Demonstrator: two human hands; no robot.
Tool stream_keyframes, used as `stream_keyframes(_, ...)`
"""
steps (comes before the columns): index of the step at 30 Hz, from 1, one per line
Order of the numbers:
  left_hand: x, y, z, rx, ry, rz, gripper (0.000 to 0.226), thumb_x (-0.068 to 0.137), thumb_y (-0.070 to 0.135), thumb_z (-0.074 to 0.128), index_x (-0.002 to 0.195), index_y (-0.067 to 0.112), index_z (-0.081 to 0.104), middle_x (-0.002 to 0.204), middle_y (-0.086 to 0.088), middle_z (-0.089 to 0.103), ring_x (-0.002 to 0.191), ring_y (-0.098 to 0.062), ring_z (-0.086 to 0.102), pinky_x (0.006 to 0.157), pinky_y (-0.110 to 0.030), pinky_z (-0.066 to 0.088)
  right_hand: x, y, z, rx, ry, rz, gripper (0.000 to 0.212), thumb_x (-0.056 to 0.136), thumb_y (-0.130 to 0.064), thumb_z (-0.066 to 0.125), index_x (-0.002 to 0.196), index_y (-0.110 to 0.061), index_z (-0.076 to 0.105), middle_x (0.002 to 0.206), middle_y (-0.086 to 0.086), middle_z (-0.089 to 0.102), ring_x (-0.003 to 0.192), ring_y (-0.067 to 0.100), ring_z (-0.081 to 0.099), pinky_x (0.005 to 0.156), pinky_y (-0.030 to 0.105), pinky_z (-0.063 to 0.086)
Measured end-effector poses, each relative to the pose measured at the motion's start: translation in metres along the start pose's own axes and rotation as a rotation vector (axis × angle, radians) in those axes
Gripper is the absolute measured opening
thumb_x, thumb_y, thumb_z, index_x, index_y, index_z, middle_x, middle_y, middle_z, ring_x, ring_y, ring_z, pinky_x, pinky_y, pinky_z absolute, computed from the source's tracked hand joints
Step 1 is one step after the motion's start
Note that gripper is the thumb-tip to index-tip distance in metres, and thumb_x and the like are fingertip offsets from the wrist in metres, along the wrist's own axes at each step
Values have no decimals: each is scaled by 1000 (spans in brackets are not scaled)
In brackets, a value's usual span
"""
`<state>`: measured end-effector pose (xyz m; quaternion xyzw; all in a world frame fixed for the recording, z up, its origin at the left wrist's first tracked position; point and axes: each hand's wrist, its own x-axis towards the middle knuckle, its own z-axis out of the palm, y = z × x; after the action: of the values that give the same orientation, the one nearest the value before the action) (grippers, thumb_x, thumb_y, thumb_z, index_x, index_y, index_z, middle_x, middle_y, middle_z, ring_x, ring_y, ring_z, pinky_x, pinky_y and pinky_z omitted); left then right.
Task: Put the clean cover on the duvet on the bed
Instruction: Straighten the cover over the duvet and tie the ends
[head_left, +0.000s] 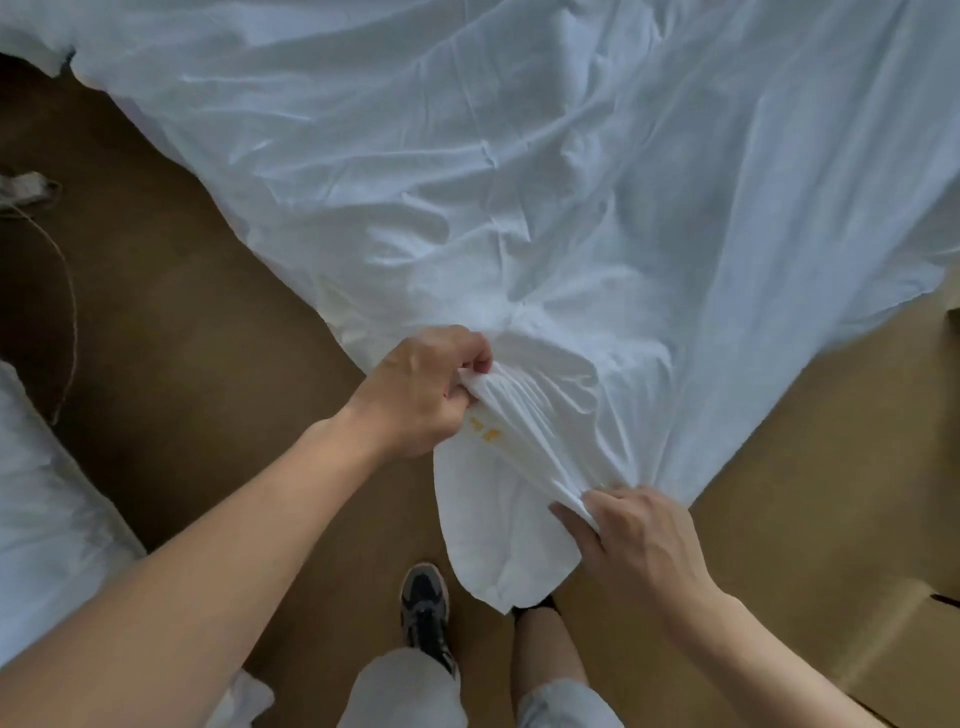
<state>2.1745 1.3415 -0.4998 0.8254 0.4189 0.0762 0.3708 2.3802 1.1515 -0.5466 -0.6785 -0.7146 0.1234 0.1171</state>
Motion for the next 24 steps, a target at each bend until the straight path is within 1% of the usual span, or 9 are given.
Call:
stream_keyframes(3, -26, 5, 10, 137, 176, 133, 25, 71, -7, 74, 91, 7, 68, 86, -3, 66, 85, -29, 60, 82, -46, 48, -23, -14, 11, -31, 19, 42, 53, 101, -50, 47, 60, -25, 25, 52, -12, 25, 47, 13, 25, 53, 28, 20)
stream_keyframes(6, -53, 10, 20, 133, 319, 101, 27, 68, -6, 75, 91, 7, 70, 84, -3, 69, 83, -30, 60, 80, -46, 48, -37, -21, 15, -85, -51, 108, 49, 101, -55, 43, 65, -23, 49, 61, -9, 51, 58, 19, 52, 61, 34, 32)
stream_keyframes(9, -74, 20, 32, 30, 359, 55, 23, 74, -4, 73, 93, 8, 69, 85, -3, 68, 85, -28, 59, 78, -45, 51, -34, -36, 6, -13, -37, 227, 51, 94, -68, 48, 96, -19, 62, 85, -4, 63, 74, 21, 62, 66, 33, 40)
stream_keyframes(12, -85, 25, 43, -16, 362, 40, 19, 79, -1, 73, 94, 8, 67, 85, -3, 66, 84, -27, 58, 76, -47, 53, -6, -58, -10, 98, 157, 169, 56, 88, -56, 67, 128, -19, 54, 117, 5, 56, 96, 25, 59, 69, 33, 49)
stream_keyframes(14, -88, 24, 49, -19, 385, 37, 19, 80, 2, 74, 96, 8, 66, 85, -1, 65, 85, -26, 58, 77, -48, 53, 26, -69, -22, -42, 180, 21, 50, 86, -42, 68, 130, -22, 57, 128, 6, 53, 113, 29, 53, 87, 39, 43)
stream_keyframes(16, -88, 18, 56, -35, 420, 41, 22, 80, 8, 78, 96, 11, 63, 83, 7, 58, 81, -22, 56, 74, -42, 52, 58, -73, -26, -155, 12, -51, 24, 85, -34, 67, 105, -20, 65, 109, 2, 62, 107, 31, 59, 88, 41, 37)
stream_keyframes(18, -88, 6, 66, -119, 461, -31, 30, 80, 25, 83, 96, 18, 58, 84, 11, 54, 78, -16, 54, 69, -29, 48, 75, -71, -24, -106, -213, -27, 18, 91, -30, 65, 82, -20, 53, 82, -3, 56, 85, 32, 62, 69, 36, 33)
stream_keyframes(21, -89, -20, 80, -427, 476, -342, 57, 71, 60, 84, 108, 25, 57, 102, 9, 55, 91, -10, 57, 76, -17, 49, 83, -50, -25, 188, -311, 111, 22, 94, -24, 66, 79, -13, 53, 73, -1, 58, 76, 29, 60, 60, 37, 35)
stream_keyframes(24, -94, -46, 101, -784, 230, -691, 75, 75, 53, 84, 136, 21, 55, 134, 1, 55, 123, -17, 56, 102, -33, 50, 88, -30, -36, 412, -344, 257, 12, 97, -23, 62, 92, -14, 69, 84, 4, 69, 79, 18, 62, 70, 29, 47)
